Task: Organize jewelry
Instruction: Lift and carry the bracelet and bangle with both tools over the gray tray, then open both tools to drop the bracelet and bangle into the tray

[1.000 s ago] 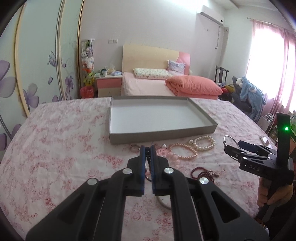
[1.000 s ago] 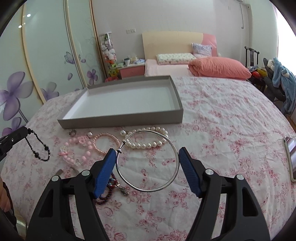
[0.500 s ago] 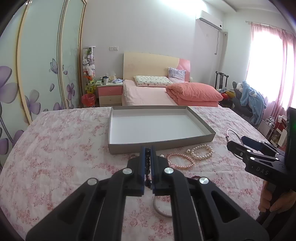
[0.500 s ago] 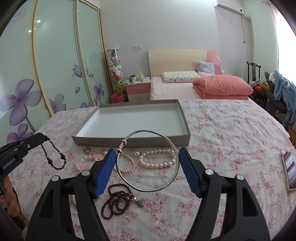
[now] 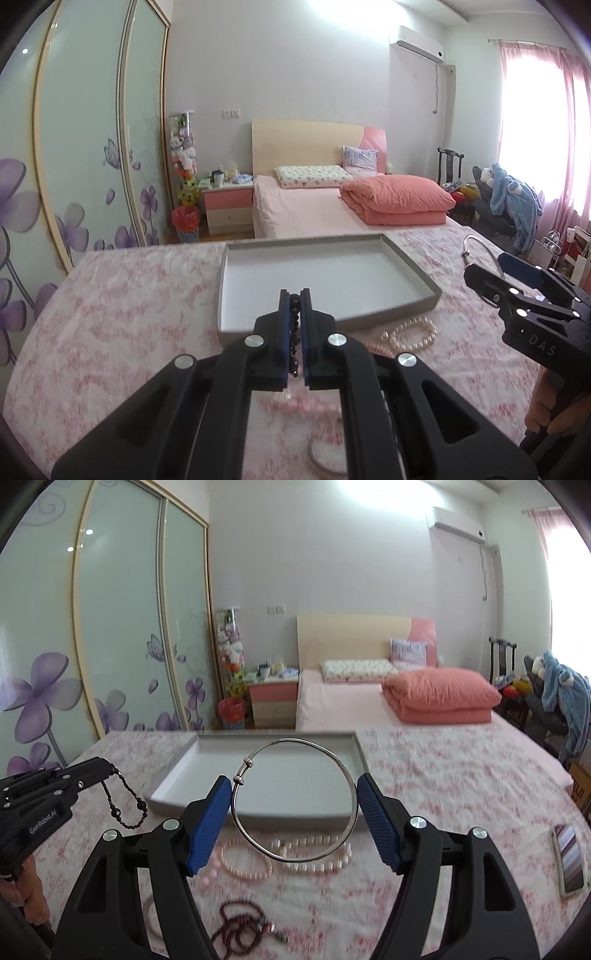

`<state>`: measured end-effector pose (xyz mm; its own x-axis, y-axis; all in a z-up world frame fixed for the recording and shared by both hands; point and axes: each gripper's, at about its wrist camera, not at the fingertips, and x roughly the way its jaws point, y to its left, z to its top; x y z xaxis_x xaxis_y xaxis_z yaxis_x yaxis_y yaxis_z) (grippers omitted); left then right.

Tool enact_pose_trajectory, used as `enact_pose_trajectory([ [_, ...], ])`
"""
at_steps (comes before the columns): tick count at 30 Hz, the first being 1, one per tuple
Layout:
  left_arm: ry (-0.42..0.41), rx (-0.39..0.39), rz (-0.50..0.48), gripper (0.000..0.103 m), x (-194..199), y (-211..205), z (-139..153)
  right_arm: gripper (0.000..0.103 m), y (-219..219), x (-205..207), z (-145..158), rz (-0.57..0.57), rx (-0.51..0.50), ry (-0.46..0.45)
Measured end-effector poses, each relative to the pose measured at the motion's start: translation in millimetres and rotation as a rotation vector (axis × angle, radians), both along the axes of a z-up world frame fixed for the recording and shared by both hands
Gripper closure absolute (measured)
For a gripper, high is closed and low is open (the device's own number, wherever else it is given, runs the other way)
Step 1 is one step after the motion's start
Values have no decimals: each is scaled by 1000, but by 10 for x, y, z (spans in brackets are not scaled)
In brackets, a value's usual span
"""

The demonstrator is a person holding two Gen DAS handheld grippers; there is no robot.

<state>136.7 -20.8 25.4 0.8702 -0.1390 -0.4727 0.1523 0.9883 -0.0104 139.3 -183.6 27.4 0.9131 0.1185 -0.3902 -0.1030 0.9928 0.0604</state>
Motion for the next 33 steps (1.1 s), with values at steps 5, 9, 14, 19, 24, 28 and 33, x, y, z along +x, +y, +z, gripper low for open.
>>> enact_pose_trajectory([
  [5, -16, 7, 18, 97, 275, -31, 109, 33, 23, 174, 150, -18, -13, -59],
  [9, -14, 7, 33, 97, 564, -76, 137, 33, 31, 383, 191, -36, -19, -79],
  [14, 24, -14, 40, 97, 980, -67, 101, 33, 26, 796, 173, -53, -14, -65],
  [19, 59, -28, 31, 97, 1393, -74, 20, 33, 46, 1208, 35, -53, -10, -8],
  [24, 114, -30, 29, 96, 1766, -107, -169, 33, 130, 1615, -187, -42, -20, 79],
  [28, 144, -35, 32, 96, 2023, -84, -306, 33, 157, 1866, -346, -32, -21, 153],
  [33, 198, -59, 42, 96, 2230, -29, -463, 32, 160, 2067, -477, -37, -6, 231],
])
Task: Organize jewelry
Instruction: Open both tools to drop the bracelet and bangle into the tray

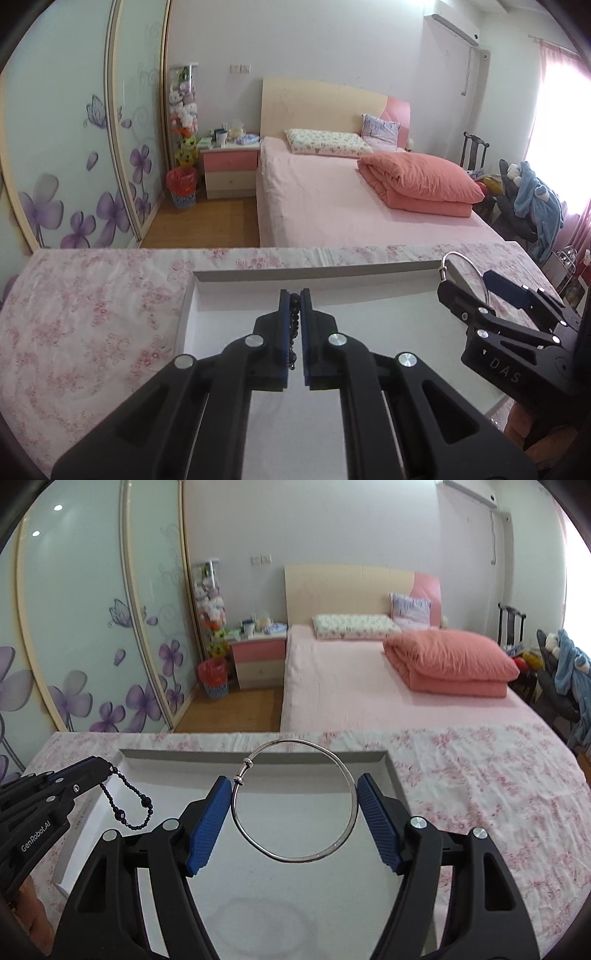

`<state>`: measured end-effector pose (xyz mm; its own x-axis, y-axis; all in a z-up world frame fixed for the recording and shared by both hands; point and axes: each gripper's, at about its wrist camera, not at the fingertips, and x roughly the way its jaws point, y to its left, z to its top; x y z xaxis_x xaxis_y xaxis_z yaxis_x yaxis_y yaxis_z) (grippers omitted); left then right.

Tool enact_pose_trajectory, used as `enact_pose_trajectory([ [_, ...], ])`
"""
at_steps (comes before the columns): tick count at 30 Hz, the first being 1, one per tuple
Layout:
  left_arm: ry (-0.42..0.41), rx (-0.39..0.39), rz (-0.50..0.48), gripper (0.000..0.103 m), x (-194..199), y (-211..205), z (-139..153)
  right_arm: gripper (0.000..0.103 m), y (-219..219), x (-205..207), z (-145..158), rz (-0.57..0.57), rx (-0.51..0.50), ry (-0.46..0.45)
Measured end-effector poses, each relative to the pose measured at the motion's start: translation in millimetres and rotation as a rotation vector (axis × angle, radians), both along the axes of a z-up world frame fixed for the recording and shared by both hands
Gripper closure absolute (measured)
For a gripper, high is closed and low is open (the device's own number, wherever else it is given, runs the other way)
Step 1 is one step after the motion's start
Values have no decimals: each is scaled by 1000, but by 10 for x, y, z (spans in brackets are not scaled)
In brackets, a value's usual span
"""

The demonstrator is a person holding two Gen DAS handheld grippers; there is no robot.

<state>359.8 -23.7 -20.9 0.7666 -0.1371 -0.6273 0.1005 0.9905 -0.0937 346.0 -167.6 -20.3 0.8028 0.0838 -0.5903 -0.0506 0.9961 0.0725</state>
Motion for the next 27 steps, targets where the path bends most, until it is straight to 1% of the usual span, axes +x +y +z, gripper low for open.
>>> enact_pose_trajectory([
  [2, 22, -15, 5, 95, 48, 24, -48, 31, -9, 45, -43, 1, 21, 40],
  [4, 29, -26, 11, 87, 60, 71, -60, 22, -24, 25, -37, 2, 35, 45],
  [6, 17, -23, 29, 82, 35, 141, -39, 22, -41, -24, -7, 4, 32, 27],
  [8, 8, -25, 48, 81, -15, 216, -7, 22, -80, -109, 44, -2, 28, 11],
  [11, -6, -28, 71, 81, -132, 311, 63, 22, -154, -161, 104, -9, 48, -1],
  [14, -19, -26, 88, 77, -264, 382, 134, 22, -177, -283, 172, -11, 46, -21],
  [20, -33, -28, 96, 76, -594, 428, 225, 22, -213, -571, 265, 0, 40, -52],
  [27, -39, -28, 63, 69, -1199, 401, 231, 22, -322, -1051, 249, 8, 56, -57],
])
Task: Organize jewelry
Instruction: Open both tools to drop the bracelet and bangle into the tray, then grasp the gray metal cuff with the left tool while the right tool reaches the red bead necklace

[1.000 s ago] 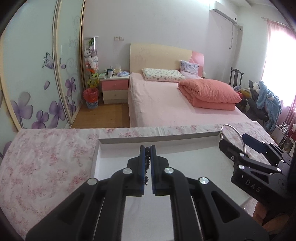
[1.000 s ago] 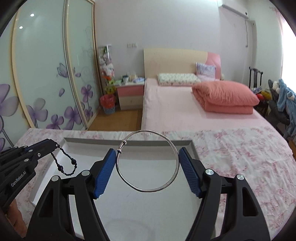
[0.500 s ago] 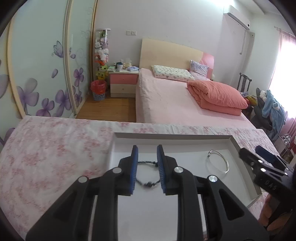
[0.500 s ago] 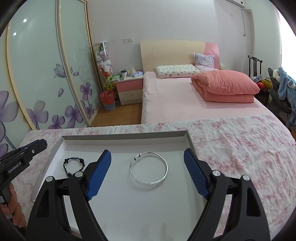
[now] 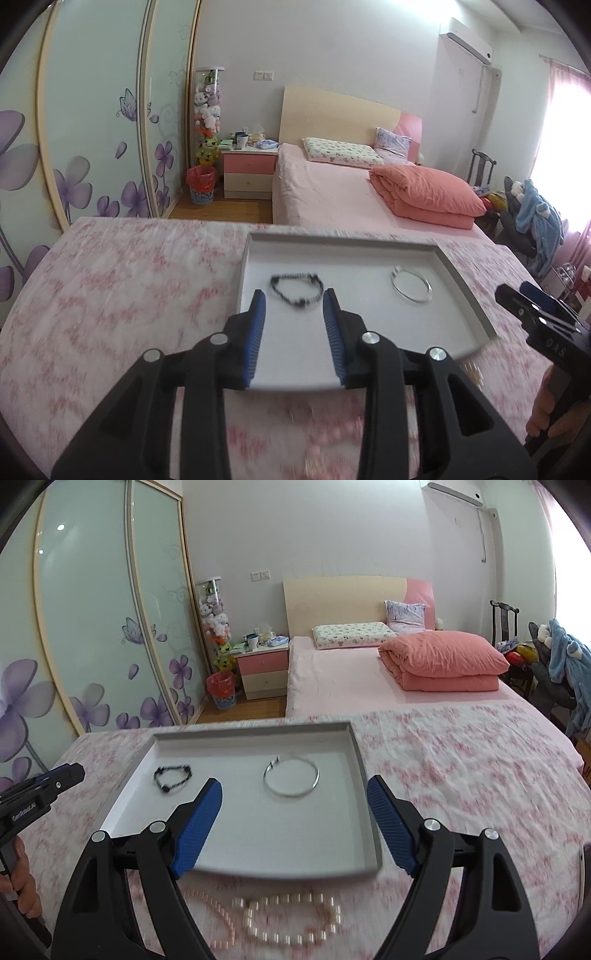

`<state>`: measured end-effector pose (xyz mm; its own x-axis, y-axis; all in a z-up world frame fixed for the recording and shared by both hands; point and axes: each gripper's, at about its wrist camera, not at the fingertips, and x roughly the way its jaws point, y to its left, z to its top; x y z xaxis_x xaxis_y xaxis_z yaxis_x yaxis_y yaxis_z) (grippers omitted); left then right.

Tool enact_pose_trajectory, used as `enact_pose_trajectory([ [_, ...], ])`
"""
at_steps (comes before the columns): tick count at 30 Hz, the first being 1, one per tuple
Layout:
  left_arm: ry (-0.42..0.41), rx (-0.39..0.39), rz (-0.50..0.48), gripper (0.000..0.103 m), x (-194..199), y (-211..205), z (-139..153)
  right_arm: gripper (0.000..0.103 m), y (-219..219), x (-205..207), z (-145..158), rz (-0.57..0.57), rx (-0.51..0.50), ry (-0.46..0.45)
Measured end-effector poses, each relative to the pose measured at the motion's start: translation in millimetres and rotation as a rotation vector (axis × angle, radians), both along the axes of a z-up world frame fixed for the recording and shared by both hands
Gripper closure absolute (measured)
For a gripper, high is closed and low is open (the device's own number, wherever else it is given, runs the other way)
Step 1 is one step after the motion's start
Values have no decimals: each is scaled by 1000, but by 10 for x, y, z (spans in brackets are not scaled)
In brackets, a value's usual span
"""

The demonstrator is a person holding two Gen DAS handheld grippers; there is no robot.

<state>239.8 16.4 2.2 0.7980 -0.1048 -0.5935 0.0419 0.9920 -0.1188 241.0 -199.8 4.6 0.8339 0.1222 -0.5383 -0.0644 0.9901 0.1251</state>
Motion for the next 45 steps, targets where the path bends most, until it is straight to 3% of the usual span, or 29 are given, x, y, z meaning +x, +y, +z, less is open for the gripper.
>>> enact_pose_trajectory([
  [12, 85, -3, -99, 50, -1172, -315, -440, 22, 15, -811, -306, 42, -22, 51],
  [21, 148, 19, -110, 31, -1409, -509, -724, 22, 46, -1228, -487, 58, -25, 81],
  [25, 169, 73, -113, 22, -1417, -649, -799, 22, -10, -1287, -529, 43, -3, 93],
  [31, 233, 135, -90, 22, -1278, -761, -932, 22, -83, -1292, -546, 23, 13, 98],
  [37, 262, 150, -62, 22, -1190, -791, -1017, 22, -105, -1279, -544, 16, 19, 98],
  [38, 260, 146, -60, 23, -1187, -788, -1017, 22, -104, -1275, -548, 16, 19, 99],
  [40, 246, 148, -58, 38, -1191, -776, -1002, 22, -102, -1269, -557, 17, 18, 103],
  [45, 249, 148, -43, 39, -1195, -669, -977, 22, -110, -1256, -586, 20, 12, 114],
])
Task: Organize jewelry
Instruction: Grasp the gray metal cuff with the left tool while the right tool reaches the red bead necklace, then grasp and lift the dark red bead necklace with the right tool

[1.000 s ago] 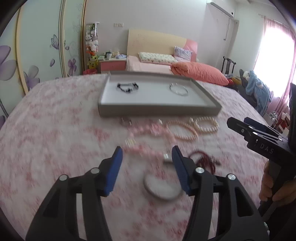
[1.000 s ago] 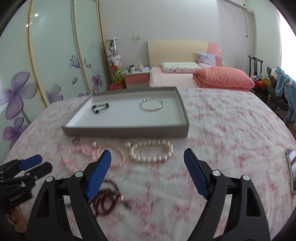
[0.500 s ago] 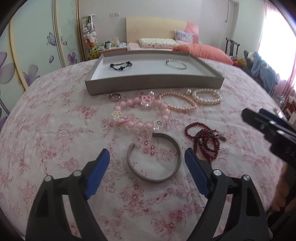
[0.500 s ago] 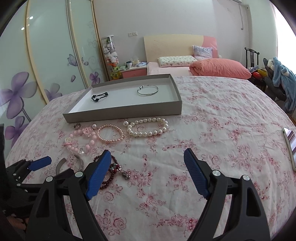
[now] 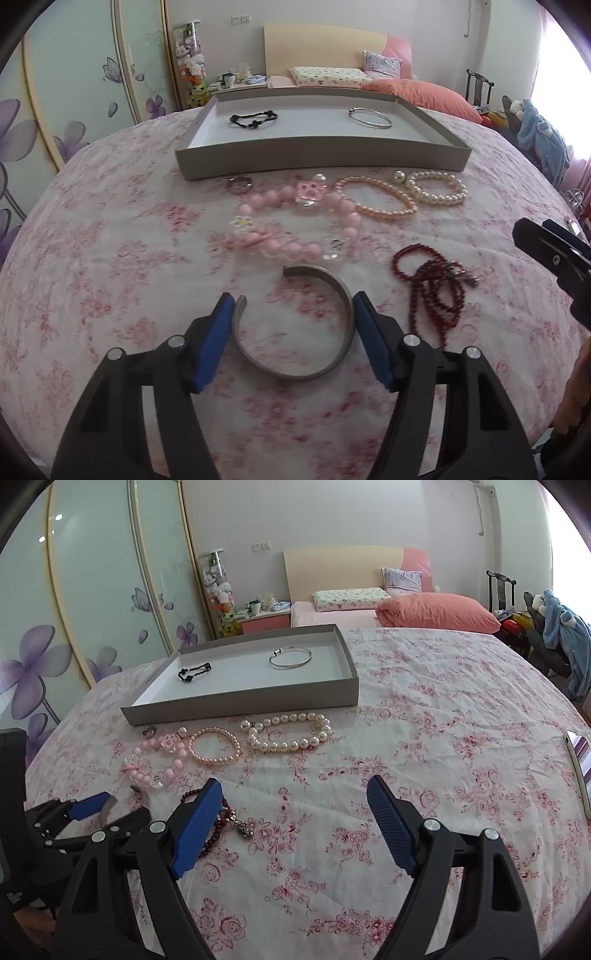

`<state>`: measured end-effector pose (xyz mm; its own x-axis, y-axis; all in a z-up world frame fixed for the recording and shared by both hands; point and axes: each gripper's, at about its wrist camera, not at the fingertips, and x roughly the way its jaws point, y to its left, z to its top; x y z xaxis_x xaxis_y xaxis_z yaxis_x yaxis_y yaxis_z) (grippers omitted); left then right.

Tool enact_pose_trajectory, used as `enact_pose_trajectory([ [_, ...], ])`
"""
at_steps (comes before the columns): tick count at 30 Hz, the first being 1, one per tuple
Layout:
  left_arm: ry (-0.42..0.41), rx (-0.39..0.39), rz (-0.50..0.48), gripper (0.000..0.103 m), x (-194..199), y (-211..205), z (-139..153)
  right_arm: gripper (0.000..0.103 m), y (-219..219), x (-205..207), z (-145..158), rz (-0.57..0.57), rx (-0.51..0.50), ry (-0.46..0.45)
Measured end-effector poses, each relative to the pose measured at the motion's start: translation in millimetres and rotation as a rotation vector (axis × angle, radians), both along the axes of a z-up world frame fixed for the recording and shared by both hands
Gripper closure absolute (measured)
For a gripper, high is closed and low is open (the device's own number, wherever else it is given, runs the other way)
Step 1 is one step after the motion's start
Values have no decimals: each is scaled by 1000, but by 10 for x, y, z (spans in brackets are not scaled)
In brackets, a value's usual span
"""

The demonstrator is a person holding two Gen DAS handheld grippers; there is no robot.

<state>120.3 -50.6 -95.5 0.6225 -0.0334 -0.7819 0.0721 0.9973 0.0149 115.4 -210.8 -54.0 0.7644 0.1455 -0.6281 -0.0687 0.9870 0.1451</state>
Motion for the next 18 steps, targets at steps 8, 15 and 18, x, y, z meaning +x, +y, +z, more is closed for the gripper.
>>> enact_pose_trajectory([
  [8, 15, 7, 115, 39, 62, 493, 21, 41, 87, 35, -162, 66, -36, 93],
  [15, 19, 1, 193, 39, 132, 803, 33, 47, 327, 8, -224, 175, -14, 134],
  [18, 15, 4, 187, 39, 126, 798, 31, 47, 515, 29, -219, 218, -36, 133],
])
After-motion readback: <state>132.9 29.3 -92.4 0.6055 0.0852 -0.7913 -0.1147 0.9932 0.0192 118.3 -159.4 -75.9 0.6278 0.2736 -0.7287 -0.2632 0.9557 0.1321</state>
